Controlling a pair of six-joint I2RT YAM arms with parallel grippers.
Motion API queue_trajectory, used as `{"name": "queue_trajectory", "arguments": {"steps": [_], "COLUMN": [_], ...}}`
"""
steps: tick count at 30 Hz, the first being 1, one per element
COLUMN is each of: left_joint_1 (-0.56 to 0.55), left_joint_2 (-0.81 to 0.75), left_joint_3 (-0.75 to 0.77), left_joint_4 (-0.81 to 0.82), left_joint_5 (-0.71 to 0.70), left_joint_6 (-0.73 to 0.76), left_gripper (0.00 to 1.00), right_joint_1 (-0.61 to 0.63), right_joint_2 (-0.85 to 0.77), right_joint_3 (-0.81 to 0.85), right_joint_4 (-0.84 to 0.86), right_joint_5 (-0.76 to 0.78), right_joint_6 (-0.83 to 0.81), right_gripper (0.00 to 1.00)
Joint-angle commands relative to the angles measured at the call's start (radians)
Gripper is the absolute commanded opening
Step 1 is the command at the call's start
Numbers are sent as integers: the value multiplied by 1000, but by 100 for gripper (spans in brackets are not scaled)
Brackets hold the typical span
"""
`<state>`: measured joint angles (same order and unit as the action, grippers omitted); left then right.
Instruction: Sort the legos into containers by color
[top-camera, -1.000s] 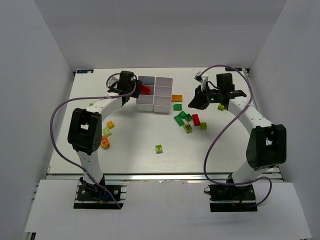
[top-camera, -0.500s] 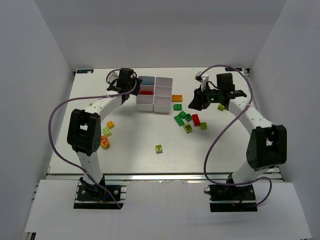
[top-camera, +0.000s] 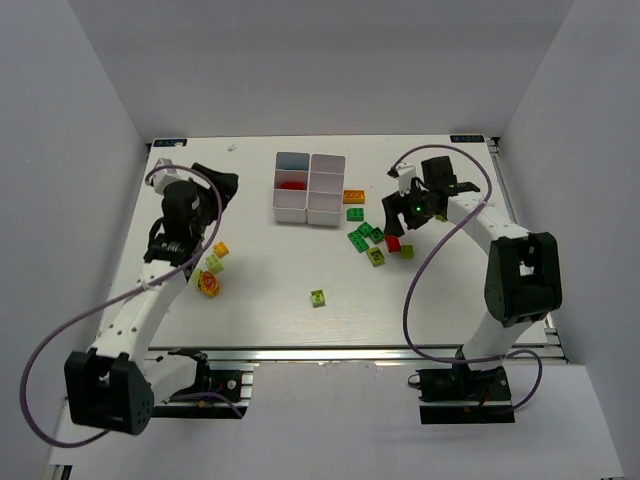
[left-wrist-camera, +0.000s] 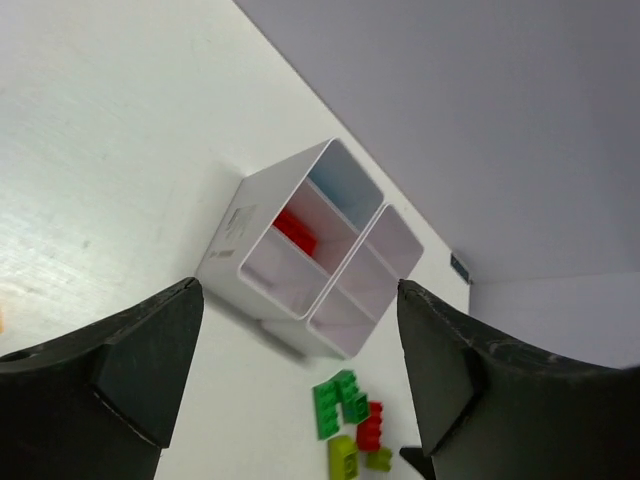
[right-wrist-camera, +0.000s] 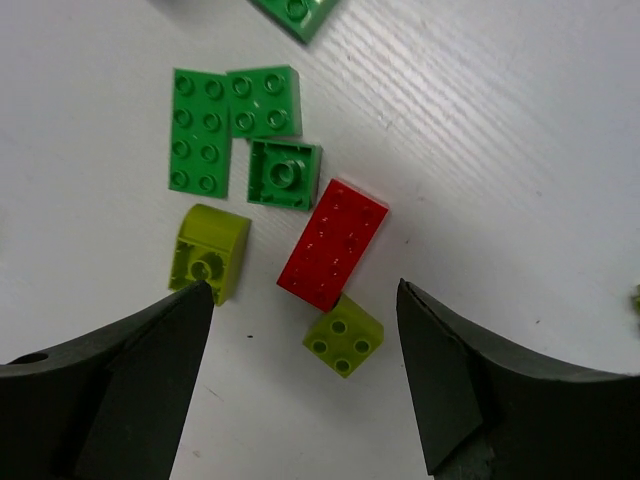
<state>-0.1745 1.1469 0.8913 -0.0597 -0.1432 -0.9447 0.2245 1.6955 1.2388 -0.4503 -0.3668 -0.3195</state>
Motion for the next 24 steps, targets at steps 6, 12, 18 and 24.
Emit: {"name": "queue_trajectory", "arguments": {"steps": [6,12,18,24], "left_joint_1": [3,1,3,1], "left_joint_2": [-240,-303,-274,-214], "left_joint_3": [-198,-258,-232,-223], "left_joint_4": [-49,-51,-45,29], "left_joint_5": [24,4,40,137], "left_joint_6": [23,-19,-6,-12], "left_gripper": [88,88,88,88], "right_joint_1": [52,65,73,90], "right_joint_2": [128,180,210,228], "right_joint_3": [51,62,44,33], "right_joint_4": [-25,-10,33,59], "right_joint_5": [158,199,252,284], "right_joint_6": [71,80,92,85], "right_gripper": [75,70,62,52]}}
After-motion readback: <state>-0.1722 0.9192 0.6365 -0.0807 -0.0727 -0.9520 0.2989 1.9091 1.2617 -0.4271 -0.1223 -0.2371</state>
